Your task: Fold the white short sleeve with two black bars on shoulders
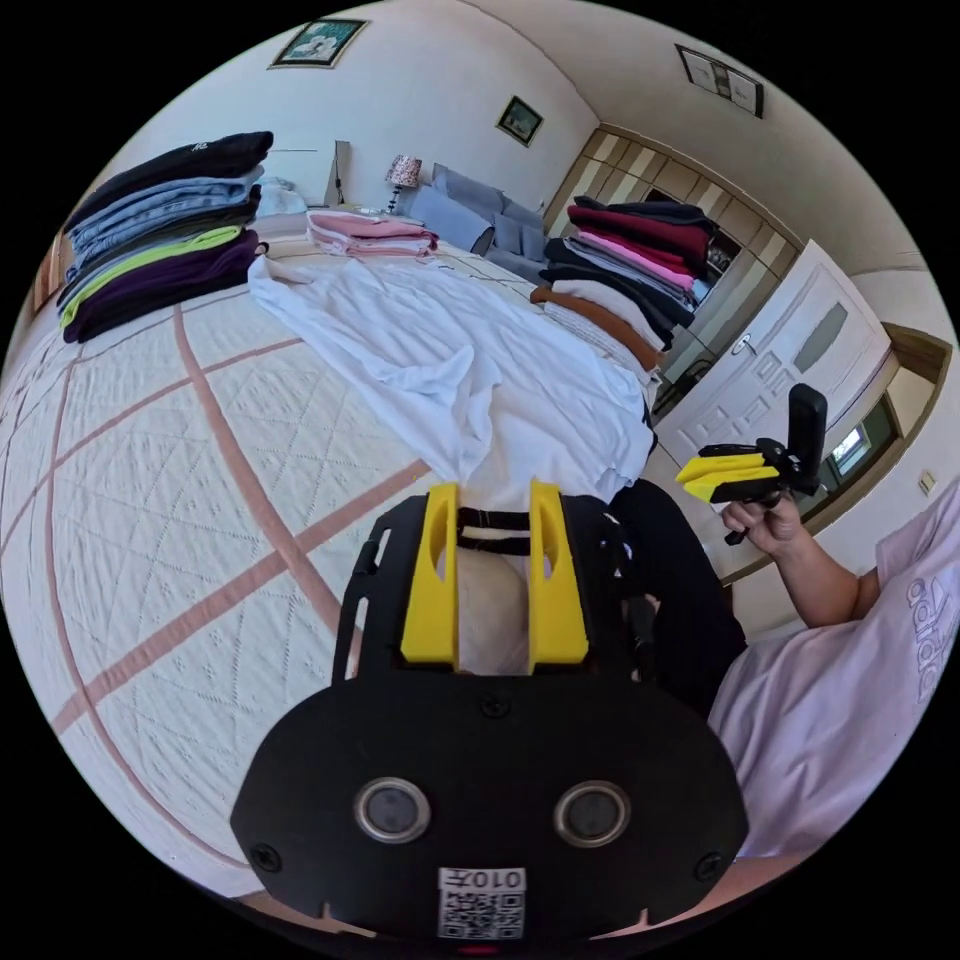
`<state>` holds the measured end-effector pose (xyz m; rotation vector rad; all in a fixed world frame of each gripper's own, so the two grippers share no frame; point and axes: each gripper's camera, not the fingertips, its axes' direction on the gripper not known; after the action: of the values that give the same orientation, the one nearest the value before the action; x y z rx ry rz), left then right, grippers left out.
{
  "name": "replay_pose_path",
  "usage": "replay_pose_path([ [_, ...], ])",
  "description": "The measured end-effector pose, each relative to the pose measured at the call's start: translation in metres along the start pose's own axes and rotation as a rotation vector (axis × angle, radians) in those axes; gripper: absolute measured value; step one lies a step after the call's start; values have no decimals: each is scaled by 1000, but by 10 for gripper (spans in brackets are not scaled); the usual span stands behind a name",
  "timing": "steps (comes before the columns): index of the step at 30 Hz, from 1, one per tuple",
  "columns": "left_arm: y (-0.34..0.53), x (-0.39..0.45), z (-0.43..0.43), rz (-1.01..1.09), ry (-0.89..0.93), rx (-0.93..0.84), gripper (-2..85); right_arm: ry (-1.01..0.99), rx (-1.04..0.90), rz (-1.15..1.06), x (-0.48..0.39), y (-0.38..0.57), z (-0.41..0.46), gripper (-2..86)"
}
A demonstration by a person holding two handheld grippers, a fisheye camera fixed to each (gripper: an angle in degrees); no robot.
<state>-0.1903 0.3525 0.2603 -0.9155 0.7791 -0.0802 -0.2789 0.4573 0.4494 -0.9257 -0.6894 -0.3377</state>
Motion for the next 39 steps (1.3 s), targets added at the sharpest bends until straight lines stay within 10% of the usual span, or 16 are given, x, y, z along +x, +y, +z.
replay_pose_path([
  [11,60,-79,-182,-258,-152,59,0,6,11,-25,-9,-2,1,49],
  [39,141,-166,-256,-584,-7,167,-3,208,200,603,211,70,-46,75],
])
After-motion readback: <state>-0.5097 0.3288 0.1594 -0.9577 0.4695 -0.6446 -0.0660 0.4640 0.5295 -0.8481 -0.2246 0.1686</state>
